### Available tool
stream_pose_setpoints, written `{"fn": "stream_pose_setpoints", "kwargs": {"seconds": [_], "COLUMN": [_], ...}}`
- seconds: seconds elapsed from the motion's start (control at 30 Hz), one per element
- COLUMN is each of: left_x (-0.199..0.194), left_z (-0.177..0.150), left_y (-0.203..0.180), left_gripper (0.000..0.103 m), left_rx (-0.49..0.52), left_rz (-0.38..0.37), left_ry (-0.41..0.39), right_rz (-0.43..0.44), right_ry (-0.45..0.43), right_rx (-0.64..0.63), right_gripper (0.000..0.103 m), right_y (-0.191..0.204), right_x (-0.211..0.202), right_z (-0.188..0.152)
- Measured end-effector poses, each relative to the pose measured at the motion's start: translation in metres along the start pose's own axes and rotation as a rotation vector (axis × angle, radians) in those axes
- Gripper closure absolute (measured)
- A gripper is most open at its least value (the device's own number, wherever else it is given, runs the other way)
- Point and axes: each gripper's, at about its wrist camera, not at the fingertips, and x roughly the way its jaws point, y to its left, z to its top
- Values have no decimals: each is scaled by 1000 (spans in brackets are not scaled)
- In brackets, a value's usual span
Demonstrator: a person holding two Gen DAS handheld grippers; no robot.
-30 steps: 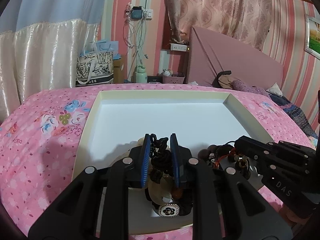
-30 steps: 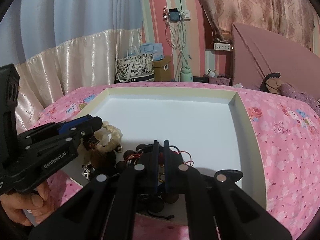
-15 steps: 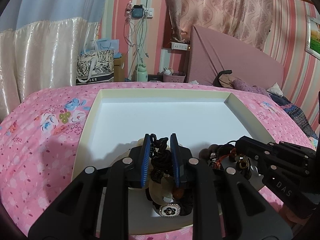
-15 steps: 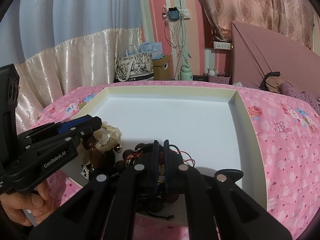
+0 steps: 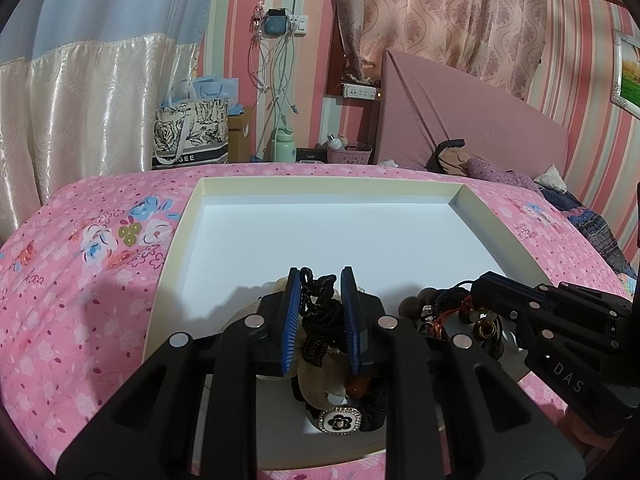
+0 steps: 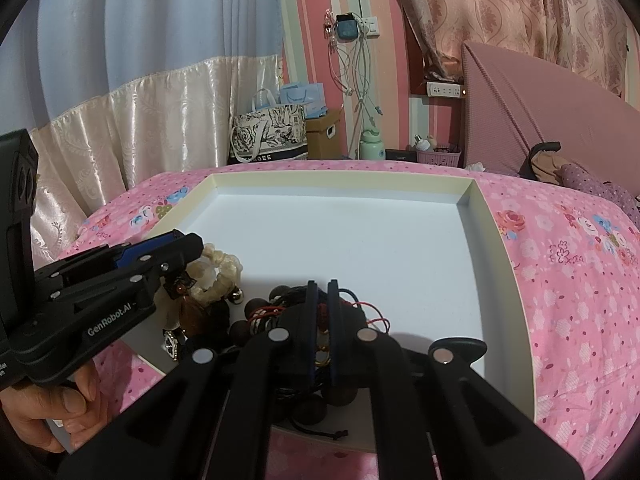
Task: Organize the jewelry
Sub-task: 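Open both grippers to release the hair tie and charm in the tray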
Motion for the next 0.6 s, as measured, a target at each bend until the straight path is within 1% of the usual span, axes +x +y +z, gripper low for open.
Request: {"fn": "stream_pose_setpoints", "kwargs": {"seconds": [0.07,0.13,0.27,0.33,0.4,0.43,0.47,0.5,0.6], "left_x": [1,2,2,2,1,0,-1,-1,-3], "left_z": [-1,-1,-3,-3,-3,-3,-4,-4,-4], "left_y": [-1,-1,-1,-1,-1,-1,-1,-1,0], "left_gripper": [84,83,82,79,72,70,66,62,60], "left_rx": [-1,-2,-1,0,2,4,4,4,-3], "left_rz": [3,4,10,14,17,20,21,23,25], "left_ry": [1,3,2,1,-2,-6,-8,-10,-13], "right_rz": [0,-1,-6,-10,-13,-14,-17,-18,-19], "right_ry": [0,0,-3,-3,-5,-6,-11,-17,-27], "right_rx": [0,1,4,5,5,4,3,1,-11], "right_gripper": [99,96,95,95,93,89,75,65,65], "right_y": [-1,-1,-1,-1,-1,-2,-1,-1,1], "right_x": [0,0,1,1,1,1,0,-1,-4], "right_z": [0,0,-1,-1,-2,-2,-2,-2,-2]}}
